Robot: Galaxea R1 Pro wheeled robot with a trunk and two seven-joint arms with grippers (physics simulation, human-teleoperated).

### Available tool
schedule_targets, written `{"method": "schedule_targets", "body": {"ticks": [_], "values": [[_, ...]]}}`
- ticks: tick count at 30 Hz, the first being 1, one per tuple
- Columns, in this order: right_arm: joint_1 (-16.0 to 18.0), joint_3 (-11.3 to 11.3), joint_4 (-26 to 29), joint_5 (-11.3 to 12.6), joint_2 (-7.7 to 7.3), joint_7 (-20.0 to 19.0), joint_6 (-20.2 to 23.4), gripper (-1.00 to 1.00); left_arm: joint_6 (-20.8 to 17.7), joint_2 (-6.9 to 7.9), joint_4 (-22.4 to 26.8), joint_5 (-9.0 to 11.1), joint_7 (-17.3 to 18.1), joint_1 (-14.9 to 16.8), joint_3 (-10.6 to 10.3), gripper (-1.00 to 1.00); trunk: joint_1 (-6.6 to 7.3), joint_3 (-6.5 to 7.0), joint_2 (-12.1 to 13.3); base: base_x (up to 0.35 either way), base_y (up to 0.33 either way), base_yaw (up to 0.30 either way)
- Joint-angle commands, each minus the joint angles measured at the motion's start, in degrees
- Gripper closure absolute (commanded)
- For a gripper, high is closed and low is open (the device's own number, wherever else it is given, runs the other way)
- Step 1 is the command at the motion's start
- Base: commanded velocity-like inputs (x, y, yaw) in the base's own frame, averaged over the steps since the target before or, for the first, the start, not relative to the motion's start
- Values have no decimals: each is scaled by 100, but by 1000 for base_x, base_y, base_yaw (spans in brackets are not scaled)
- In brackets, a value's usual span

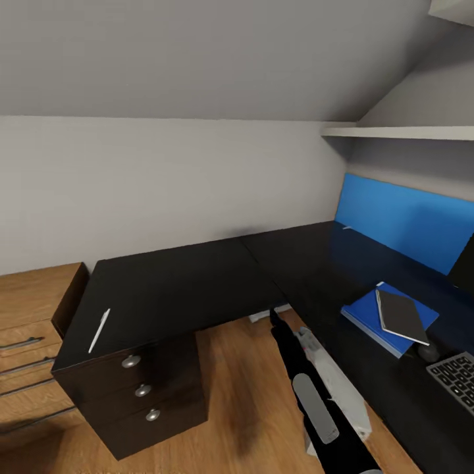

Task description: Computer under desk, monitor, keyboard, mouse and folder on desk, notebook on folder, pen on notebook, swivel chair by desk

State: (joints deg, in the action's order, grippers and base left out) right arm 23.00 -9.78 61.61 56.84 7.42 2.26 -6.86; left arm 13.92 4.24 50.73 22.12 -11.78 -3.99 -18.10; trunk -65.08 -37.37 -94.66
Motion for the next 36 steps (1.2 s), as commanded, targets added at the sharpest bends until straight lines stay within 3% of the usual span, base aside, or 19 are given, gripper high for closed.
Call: {"method": "schedule_targets", "body": {"ticks": [1,7,11,12,20,27,36], "values": [[3,-140,-87,-62,34,59,-126,-100,22,8,3,47,-44,2,-34,-100,0,-2,-2,0,0,269],[3,-853,-547,-920,258,643,-754,-100,21,7,-13,47,-44,1,-30,-100,0,3,-2,0,0,273],[3,-1243,-781,-1404,258,1031,-1224,-100,17,7,-22,47,-44,3,-28,-100,0,4,-2,0,0,276],[3,-1429,-914,-1621,258,1171,-1545,-100,16,7,-24,47,-44,1,-28,-100,0,4,-2,0,0,278],[3,-2075,-1466,-2332,258,1632,-2881,-100,14,7,-34,50,-44,2,-27,-100,0,4,-2,0,0,279],[3,-2321,-1580,-2576,258,1993,-3298,-100,14,7,-36,55,-44,3,-27,-100,0,6,-2,0,0,279],[3,-2342,-1587,-2627,258,2038,-3349,-100,14,11,-37,56,-45,2,-20,-100,0,23,-2,0,0,279]]}}
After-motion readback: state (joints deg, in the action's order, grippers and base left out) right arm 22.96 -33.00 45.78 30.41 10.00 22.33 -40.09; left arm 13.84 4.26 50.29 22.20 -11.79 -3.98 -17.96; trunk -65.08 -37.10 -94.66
